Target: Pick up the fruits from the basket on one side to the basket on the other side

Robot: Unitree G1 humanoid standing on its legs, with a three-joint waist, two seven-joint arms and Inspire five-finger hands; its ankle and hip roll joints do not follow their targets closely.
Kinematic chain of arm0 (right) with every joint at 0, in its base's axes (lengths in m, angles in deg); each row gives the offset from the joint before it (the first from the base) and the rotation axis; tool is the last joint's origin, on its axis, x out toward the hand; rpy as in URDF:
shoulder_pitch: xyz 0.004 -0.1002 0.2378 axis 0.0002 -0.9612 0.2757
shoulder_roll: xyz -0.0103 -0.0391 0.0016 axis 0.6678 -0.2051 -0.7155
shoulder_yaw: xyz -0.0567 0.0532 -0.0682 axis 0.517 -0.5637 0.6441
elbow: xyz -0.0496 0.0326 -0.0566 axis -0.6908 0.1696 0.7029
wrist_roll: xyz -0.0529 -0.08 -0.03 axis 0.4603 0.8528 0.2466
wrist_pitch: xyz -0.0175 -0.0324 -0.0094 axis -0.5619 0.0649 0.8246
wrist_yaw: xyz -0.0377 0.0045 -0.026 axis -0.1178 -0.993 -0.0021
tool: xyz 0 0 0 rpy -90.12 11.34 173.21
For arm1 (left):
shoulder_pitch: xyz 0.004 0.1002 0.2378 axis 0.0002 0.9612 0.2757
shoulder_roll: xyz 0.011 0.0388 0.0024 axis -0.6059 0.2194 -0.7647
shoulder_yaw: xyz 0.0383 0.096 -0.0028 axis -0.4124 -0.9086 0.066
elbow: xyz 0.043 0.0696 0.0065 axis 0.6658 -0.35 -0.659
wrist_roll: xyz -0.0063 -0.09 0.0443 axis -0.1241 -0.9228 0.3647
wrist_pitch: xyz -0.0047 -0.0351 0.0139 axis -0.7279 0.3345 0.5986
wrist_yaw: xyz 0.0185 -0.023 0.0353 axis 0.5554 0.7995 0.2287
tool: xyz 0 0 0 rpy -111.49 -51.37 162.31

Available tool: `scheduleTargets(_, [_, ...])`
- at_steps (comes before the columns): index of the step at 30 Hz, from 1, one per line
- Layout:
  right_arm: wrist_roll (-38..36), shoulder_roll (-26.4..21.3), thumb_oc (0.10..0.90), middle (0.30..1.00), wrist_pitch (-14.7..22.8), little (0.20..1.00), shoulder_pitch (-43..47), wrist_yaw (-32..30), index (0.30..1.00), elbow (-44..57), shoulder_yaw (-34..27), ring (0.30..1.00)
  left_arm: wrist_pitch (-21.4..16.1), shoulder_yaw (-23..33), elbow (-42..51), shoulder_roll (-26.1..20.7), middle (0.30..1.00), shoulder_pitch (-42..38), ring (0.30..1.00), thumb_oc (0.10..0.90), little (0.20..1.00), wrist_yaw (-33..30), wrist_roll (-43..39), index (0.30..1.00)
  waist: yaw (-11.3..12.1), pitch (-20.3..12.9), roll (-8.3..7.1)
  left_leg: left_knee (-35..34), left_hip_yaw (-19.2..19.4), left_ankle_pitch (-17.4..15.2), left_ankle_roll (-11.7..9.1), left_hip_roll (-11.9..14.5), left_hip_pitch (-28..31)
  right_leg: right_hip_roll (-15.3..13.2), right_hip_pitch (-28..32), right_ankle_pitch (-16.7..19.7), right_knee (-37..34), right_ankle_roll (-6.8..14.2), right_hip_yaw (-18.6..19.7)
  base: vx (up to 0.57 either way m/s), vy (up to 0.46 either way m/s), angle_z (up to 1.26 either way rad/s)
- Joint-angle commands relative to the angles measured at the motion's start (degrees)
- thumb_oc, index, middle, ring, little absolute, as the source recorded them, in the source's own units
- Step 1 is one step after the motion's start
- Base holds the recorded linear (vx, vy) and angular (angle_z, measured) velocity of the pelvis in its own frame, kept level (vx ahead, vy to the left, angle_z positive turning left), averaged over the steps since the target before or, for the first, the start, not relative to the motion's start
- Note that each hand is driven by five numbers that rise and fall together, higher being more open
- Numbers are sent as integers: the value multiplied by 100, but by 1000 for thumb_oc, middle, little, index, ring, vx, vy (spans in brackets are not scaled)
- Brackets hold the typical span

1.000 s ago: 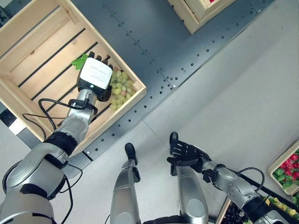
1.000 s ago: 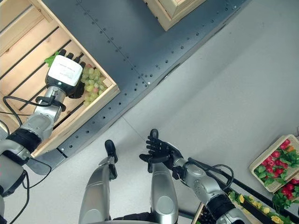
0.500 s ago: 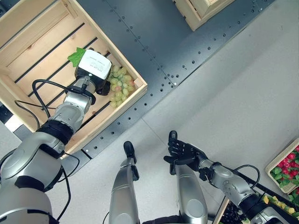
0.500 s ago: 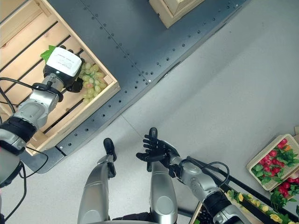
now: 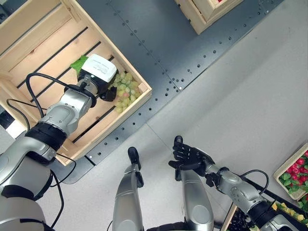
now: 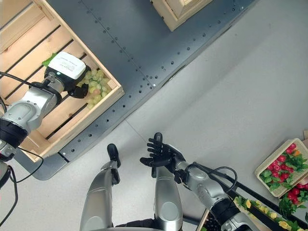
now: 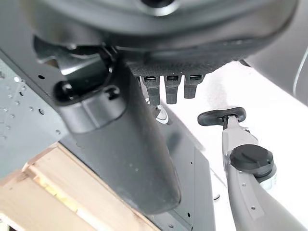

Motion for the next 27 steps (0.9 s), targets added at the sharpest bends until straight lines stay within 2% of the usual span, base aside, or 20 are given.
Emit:
scheduleTargets(1, [-301,-411,800,900,51,900,-399,18,900,613,-162,900,316,337,463,-155,900,132,900,800,900,116,269,900,69,-43,206,-119,123,87,-192,-89,68,-78,-14,-173,360,216,-68,14,-31,0])
scheduleTargets(5, [-352,-431,800,900,21,900,-416,-11,900,680,-153,900,525,382,681,-211,900,198,900,800,900,238,314,900,105,-43,195,-207,88,120,-195,-95,91,-59,5,-167,317,208,-84,6,-30,1])
scheduleTargets(7, [-407,-435,800,900,88,900,-419,-80,900,679,-134,900,782,454,702,-257,900,246,900,800,900,278,193,900,128,-43,185,-246,90,131,-195,-94,102,-41,15,-177,301,205,-100,3,-35,0])
scheduleTargets(12, [-409,-485,800,900,135,900,-481,-65,900,705,-150,900,1101,605,837,-385,900,308,900,800,900,132,18,900,145,-43,210,-221,90,138,-190,-99,77,-49,1,-176,301,185,-126,0,0,0])
scheduleTargets(17, [-380,-522,800,900,129,900,-592,28,900,759,-240,900,1270,782,1015,-567,900,302,900,800,900,89,55,900,159,-43,242,-227,94,141,-186,-114,94,-67,23,-187,301,178,-147,0,0,0])
scheduleTargets(23, [-410,-579,800,900,95,900,-690,53,900,885,-309,900,1481,987,1363,-653,900,438,900,800,900,405,327,900,180,-43,266,-214,90,133,-182,-123,111,-76,37,-217,343,171,-168,0,0,0])
scheduleTargets(25, [-444,-596,800,900,129,900,-726,4,900,929,-298,900,1602,1067,1505,-691,900,524,900,800,900,427,195,900,192,-43,267,-193,96,121,-174,-118,106,-72,30,-236,373,170,-176,0,0,0])
scheduleTargets(27, [-439,-596,800,900,149,900,-737,-3,900,922,-298,900,1559,1147,1549,-706,900,601,900,800,900,432,127,900,204,-43,272,-165,90,117,-174,-116,94,-71,31,-246,389,167,-184,0,0,0])
